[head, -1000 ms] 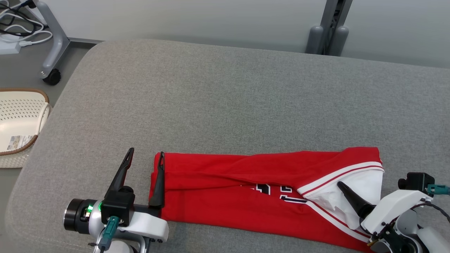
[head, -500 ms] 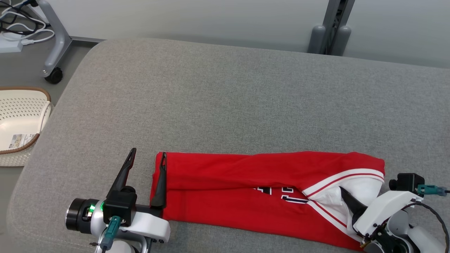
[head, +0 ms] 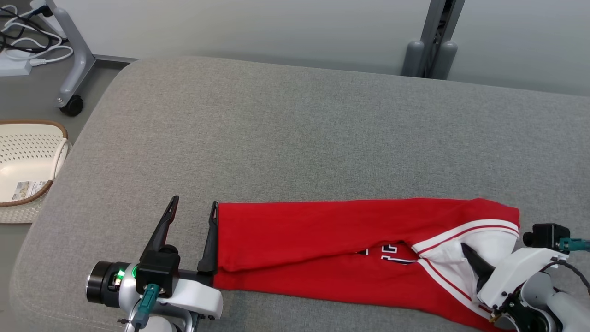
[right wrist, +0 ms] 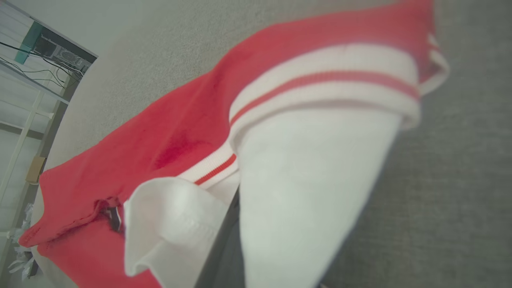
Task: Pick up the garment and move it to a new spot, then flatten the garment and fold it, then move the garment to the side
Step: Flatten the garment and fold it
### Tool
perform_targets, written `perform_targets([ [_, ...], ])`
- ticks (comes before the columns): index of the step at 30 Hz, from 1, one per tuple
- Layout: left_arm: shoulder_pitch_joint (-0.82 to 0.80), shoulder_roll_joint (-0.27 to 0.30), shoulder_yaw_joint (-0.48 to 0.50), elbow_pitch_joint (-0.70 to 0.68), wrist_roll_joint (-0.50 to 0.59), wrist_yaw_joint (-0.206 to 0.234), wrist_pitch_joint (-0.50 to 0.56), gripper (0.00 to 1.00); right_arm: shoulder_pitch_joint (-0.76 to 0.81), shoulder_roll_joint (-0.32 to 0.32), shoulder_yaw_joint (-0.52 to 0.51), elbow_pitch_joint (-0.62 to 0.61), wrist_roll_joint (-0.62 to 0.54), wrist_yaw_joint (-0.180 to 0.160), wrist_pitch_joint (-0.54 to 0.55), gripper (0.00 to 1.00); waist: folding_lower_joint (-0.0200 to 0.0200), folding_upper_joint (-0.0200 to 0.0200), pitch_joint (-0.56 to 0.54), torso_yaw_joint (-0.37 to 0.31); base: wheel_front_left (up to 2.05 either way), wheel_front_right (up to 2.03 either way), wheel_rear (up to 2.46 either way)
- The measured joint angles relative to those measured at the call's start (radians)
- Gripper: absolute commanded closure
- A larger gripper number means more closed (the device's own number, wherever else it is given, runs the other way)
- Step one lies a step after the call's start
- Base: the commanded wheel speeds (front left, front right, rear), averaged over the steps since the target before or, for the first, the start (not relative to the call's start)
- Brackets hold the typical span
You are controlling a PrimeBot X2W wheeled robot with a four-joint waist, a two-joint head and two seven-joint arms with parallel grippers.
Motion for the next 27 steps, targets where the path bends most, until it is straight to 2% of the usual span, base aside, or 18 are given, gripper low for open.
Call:
perform_targets([
  [10, 0.0, 0.0, 0.003, 0.001, 0.0, 0.002, 0.0, 0.0, -0.044, -0.088, 0.073, 0.023, -0.053, 0.0, 0.004, 1.0, 0.0, 0.0, -0.006, -0.004, 0.0, 0.0, 0.0],
  [21, 0.006, -0.001, 0.009, 0.003, 0.0, 0.002, 0.0, 0.0, -0.092, -0.23, 0.101, 0.096, -0.109, -0.001, 0.012, 1.0, 0.0, 0.0, -0.022, -0.013, 0.0, 0.0, 0.0],
  [27, 0.01, -0.001, 0.01, 0.006, -0.001, 0.002, 0.0, 0.0, -0.121, -0.255, 0.123, 0.126, -0.141, -0.002, 0.036, 1.0, 0.0, 0.0, -0.036, -0.022, 0.0, 0.0, 0.0],
])
